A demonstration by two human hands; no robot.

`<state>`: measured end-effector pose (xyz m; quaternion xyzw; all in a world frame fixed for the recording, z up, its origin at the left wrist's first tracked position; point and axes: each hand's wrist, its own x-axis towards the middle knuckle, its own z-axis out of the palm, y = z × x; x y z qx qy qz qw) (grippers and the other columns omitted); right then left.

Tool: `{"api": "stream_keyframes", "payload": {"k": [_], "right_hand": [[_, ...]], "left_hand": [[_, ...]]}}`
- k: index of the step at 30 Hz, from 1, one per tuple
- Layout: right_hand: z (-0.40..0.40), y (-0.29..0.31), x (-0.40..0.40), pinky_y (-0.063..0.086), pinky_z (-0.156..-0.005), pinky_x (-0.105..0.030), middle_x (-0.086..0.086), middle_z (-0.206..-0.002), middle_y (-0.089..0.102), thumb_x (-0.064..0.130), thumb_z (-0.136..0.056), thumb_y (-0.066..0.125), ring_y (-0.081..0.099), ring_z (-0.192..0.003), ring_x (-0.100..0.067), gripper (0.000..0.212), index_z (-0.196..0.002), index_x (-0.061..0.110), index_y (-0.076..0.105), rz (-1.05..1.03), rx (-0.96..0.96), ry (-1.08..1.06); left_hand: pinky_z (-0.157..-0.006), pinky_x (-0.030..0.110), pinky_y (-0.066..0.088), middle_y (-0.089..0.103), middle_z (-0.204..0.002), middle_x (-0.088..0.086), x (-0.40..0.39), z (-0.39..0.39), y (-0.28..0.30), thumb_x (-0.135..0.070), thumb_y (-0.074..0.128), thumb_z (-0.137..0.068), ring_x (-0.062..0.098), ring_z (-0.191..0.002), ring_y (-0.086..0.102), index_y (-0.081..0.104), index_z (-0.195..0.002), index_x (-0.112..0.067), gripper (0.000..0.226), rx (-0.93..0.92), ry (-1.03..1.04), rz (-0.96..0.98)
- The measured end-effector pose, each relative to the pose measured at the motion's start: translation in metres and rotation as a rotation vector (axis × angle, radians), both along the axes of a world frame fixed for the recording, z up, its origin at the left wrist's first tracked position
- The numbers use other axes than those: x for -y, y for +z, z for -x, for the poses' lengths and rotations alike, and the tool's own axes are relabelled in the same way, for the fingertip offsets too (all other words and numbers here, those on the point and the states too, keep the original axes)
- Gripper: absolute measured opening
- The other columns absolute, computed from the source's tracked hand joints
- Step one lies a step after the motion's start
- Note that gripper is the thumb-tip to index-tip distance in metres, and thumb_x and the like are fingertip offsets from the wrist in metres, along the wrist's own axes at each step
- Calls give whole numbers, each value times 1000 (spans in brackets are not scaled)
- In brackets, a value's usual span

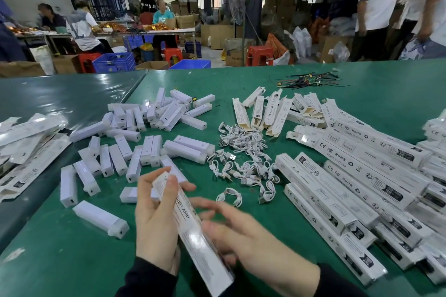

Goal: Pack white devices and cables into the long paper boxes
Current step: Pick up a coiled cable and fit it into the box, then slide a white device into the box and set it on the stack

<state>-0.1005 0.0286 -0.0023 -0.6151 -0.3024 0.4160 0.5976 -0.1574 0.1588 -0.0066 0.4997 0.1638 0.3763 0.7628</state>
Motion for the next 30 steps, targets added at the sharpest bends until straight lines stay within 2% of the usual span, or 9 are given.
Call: {"api": "stream_keyframes", "payload": {"k": [3,7,10,14,17,21,25,28,30], "right_hand": [[9,1,-1,55,-64,-25,-5,-87,68,10,-97,53,63,-63,-12,34,-129,22,53,-44,-46,3],[-10,16,21,51,-68,-13,17,-114,70,23,-90,66,64,-78,7,41,-124,45,59,-37,292,-382],[-31,34,57,43,-44,-13,27,-96,66,39,-82,68,55,-53,3,52,-119,69,49,20,594,-723],[-66,37,108,50,-74,-39,3,-101,54,40,-87,61,53,-93,-20,50,-135,45,50,805,1361,-895],[-71,32,119,37,-97,-41,1,-118,44,50,-94,42,40,-117,-22,44,-137,46,47,1285,1300,-741],[-70,49,105,31,-100,-41,2,-134,37,61,-93,30,34,-126,-20,44,-132,50,45,1402,1358,-644],[-98,66,69,36,-99,-40,-3,-140,42,60,-88,38,41,-125,-21,56,-140,40,43,884,1245,-531],[-137,75,18,43,-88,-29,0,-152,37,48,-96,47,50,-114,-17,55,-147,33,34,581,846,-377],[-167,74,-9,37,-106,-39,-2,-158,29,35,-102,45,40,-134,-23,52,-151,24,31,531,560,-394]], "left_hand": [[-67,37,60,72,-96,16,0,-3,-3,-28,54,-85,28,-92,72,58,-92,-24,9,65,23,61],[-86,34,48,72,-109,-2,-2,-4,-3,-36,53,-83,9,-104,66,67,-95,-24,22,-26,63,37],[-84,37,49,69,-114,5,-4,-4,-5,-28,46,-97,19,-109,65,63,-100,-17,21,-73,115,74],[-76,38,51,67,-111,16,-7,-3,-4,-18,39,-103,28,-104,66,59,-94,-12,23,-117,176,103],[-72,39,52,68,-104,15,-9,-3,-3,-15,40,-102,26,-97,68,58,-90,-12,22,-138,190,133],[-68,39,52,68,-91,11,-7,-4,-3,-15,41,-102,23,-85,65,57,-87,-12,22,-144,195,156],[-63,37,50,68,-85,7,-8,-3,-3,-16,42,-101,21,-78,64,58,-87,-12,21,-154,216,163],[-62,37,50,69,-80,3,-7,-4,-3,-15,43,-101,21,-76,62,58,-86,-13,22,-162,215,167],[-59,36,50,69,-79,3,-6,-4,-3,-15,42,-101,20,-73,61,58,-86,-13,22,-163,202,175]]}}
